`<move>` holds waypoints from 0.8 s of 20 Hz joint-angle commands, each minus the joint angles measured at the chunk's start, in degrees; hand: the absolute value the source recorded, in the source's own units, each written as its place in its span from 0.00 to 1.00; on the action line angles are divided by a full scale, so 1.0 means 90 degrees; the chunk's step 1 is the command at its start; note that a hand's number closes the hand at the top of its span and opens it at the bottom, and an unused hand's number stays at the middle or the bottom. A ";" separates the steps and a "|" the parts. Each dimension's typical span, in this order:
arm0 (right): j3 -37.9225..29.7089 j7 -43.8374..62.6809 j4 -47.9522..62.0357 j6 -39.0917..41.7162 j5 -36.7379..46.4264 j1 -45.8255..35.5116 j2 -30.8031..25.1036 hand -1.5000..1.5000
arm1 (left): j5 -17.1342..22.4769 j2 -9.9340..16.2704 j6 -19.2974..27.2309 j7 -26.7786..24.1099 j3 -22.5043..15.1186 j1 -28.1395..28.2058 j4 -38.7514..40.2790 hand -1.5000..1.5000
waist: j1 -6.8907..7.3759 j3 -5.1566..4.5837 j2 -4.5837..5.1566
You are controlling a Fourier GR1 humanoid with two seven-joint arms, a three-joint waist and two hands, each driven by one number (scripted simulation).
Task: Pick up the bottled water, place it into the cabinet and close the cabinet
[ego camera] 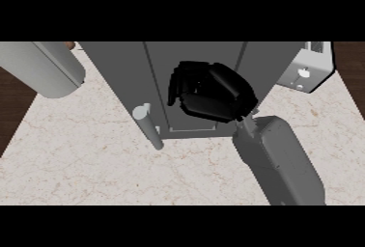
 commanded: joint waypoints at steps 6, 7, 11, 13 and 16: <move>-0.0766 -0.0233 0.1693 0.0162 0.0060 -0.1257 -0.0031 1.00 | 0.0300 0.0052 -0.0088 0.0414 0.0183 -0.0036 -0.0090 0.00 | 0.0096 -0.0019 0.0168; -0.0648 0.0076 0.1510 0.0036 -0.0034 -0.1314 0.0113 1.00 | 0.0171 -0.0042 -0.0134 0.0335 0.0137 -0.0349 0.0245 0.00 | 0.0017 -0.0025 0.0148; -0.0614 -0.0025 0.1959 0.0136 -0.0404 -0.1728 0.0115 1.00 | 0.0253 -0.0111 -0.0344 0.0451 0.0122 -0.0098 0.0124 0.00 | 0.0212 -0.0025 0.0165; -0.0846 -0.0169 0.2142 0.0517 -0.0457 -0.1701 0.0101 1.00 | 0.0352 0.0131 -0.0103 0.0598 0.0173 -0.0369 0.0135 0.00 | 0.0123 -0.0022 0.0201; -0.0805 -0.0069 0.2088 0.0500 -0.0489 -0.1579 0.0061 1.00 | 0.0266 -0.0223 -0.0311 0.0551 0.0112 -0.0204 0.0084 0.00 | 0.0137 -0.0024 0.0161</move>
